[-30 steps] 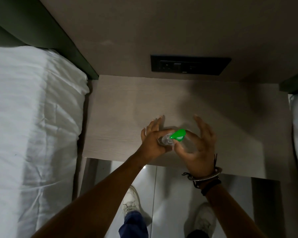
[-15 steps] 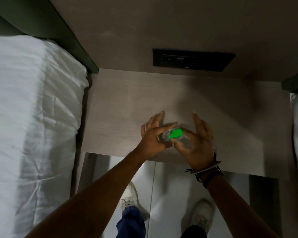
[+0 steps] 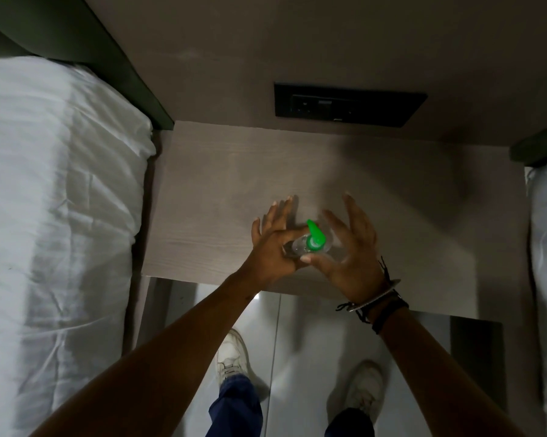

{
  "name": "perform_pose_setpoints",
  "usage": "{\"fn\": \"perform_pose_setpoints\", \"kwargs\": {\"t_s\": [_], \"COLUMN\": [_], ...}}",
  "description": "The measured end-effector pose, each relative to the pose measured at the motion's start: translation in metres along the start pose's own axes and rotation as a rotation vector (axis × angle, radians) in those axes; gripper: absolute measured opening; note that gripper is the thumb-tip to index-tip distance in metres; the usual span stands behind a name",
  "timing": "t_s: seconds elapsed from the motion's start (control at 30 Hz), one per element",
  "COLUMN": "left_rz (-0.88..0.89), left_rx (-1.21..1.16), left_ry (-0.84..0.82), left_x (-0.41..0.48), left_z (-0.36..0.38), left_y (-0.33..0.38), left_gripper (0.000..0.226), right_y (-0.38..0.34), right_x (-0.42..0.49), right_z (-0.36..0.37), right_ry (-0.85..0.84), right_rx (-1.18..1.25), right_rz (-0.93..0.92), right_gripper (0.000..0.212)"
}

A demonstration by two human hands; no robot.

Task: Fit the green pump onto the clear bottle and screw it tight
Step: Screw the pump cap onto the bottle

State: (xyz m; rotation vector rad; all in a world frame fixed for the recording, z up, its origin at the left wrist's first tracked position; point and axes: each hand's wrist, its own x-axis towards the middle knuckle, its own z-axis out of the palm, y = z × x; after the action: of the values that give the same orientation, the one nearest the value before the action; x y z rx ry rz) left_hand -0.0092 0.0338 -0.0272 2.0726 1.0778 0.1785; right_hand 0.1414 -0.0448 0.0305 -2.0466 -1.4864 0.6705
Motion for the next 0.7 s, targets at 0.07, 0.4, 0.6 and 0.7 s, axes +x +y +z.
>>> {"fn": "perform_pose_setpoints", "kwargs": {"t_s": [0.07,0.4,0.6,0.7], "left_rz": [-0.034,0.001,-0.022,-0.008], "left_rx": [0.002,-0.044,-0.027,-0.025], "left_ry": [0.003,0.002,0.028,0.026], "left_x": [0.002,-0.001,0.001,0.0], "left_z": [0.001,-0.001,0.001,0.002], "left_y": [0.003,0.009,0.013,0.01], "left_gripper": [0.054,0.066,0.058,0.054], "right_y": [0.002,0.01,0.001,0.003], "right_x": [0.001,0.012,0.017,0.008], "right_z": [-0.003,-0.008,-0.004,-0.003], "right_ry": [-0.003,-0.087,0.034,-0.057], "right_rx": [0.02,0.143,0.169,0.176], "right_rz": [-0.044,-0.01,0.036,0.008], "right_gripper": [0.046,0.052,0.048,0.064]}}
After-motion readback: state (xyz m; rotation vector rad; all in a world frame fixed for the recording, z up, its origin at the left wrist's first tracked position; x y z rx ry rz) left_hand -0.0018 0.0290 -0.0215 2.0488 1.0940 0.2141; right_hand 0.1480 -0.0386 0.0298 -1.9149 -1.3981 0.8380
